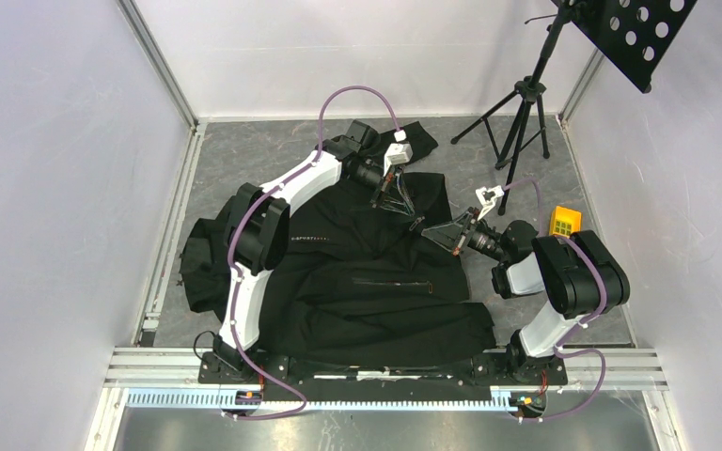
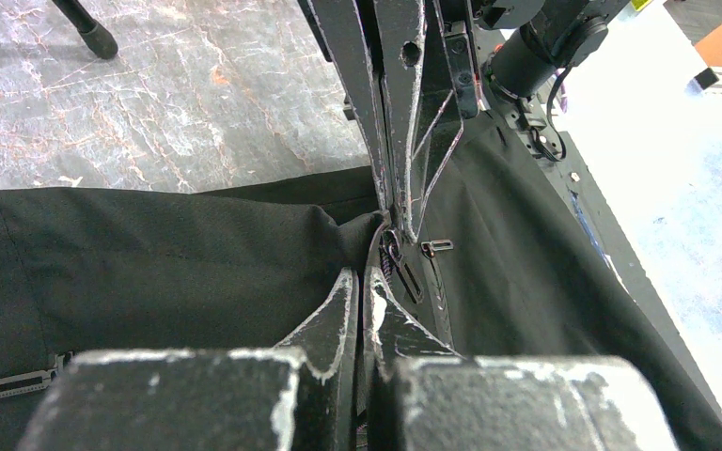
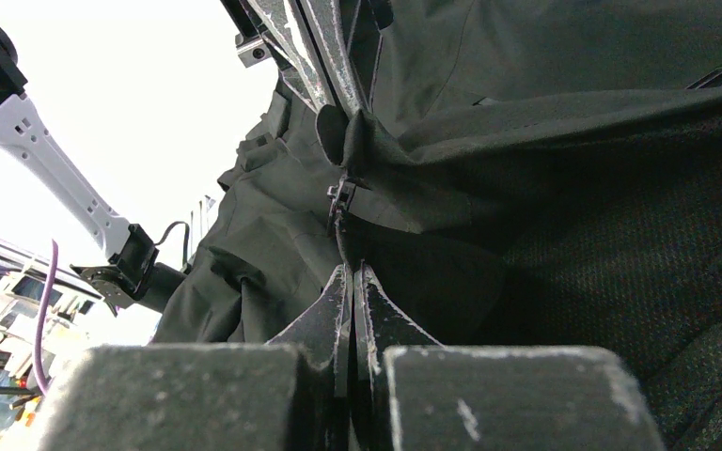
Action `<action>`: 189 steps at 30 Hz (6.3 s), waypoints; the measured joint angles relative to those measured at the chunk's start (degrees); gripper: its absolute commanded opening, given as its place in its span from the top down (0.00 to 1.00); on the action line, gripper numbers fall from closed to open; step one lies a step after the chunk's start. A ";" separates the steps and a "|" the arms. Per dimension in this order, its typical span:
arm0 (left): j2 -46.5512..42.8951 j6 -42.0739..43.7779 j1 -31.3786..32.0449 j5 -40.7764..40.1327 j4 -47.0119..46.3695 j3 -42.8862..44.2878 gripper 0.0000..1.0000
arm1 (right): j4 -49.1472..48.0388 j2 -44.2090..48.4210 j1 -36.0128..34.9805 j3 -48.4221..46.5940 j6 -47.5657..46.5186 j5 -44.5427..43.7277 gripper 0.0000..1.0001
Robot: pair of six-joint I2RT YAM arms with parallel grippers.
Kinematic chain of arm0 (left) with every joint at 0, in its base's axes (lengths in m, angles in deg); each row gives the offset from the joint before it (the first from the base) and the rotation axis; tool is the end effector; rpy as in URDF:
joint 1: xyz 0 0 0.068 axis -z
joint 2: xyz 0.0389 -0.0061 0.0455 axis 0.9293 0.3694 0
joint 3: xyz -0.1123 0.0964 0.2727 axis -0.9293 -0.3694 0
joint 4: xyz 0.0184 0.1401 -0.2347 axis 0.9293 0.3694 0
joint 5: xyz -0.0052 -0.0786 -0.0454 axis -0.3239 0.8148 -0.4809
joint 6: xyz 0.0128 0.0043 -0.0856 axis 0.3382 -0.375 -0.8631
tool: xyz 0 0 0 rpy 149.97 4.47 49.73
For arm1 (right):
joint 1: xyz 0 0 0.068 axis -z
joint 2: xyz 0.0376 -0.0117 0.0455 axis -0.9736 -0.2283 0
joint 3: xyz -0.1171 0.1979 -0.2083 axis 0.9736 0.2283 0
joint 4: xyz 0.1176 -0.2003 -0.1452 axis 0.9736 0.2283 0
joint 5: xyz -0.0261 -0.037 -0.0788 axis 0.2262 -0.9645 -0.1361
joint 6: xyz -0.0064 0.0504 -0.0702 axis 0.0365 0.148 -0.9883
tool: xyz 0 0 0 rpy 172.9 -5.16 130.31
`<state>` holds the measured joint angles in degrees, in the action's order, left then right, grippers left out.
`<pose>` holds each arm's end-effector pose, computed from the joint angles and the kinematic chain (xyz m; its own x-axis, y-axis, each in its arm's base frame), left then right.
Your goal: Zip up the jacket
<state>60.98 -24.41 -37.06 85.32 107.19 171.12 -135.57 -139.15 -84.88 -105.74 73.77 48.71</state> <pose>0.3950 -0.3263 0.2457 -0.2095 0.3151 -0.9257 0.8980 -0.3127 -0.3097 0.2637 0.0990 0.1803 -0.5821 0.3630 -0.7276 -0.6513 0.3274 0.6845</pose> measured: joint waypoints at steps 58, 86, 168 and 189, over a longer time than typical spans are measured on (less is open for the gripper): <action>-5.07 -15.52 2.10 -3.58 -31.19 -16.70 0.98 | -0.61 -1.20 6.49 4.09 13.27 -3.78 1.00; -25.53 -59.36 1.44 -29.51 -58.42 -38.27 0.42 | -0.66 2.05 6.58 5.16 11.56 -4.81 1.00; -19.78 -106.40 21.77 -78.79 -98.09 -66.73 0.98 | -0.74 8.37 6.84 14.82 15.30 -17.84 1.00; -49.18 -89.11 17.70 -87.12 -53.27 -67.60 0.98 | 10.84 25.38 10.45 14.47 5.40 -26.67 1.00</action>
<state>11.80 -113.52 -19.35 -1.80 53.92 103.52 -124.73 -113.77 -74.43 -91.27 79.17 22.05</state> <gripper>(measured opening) 0.037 0.010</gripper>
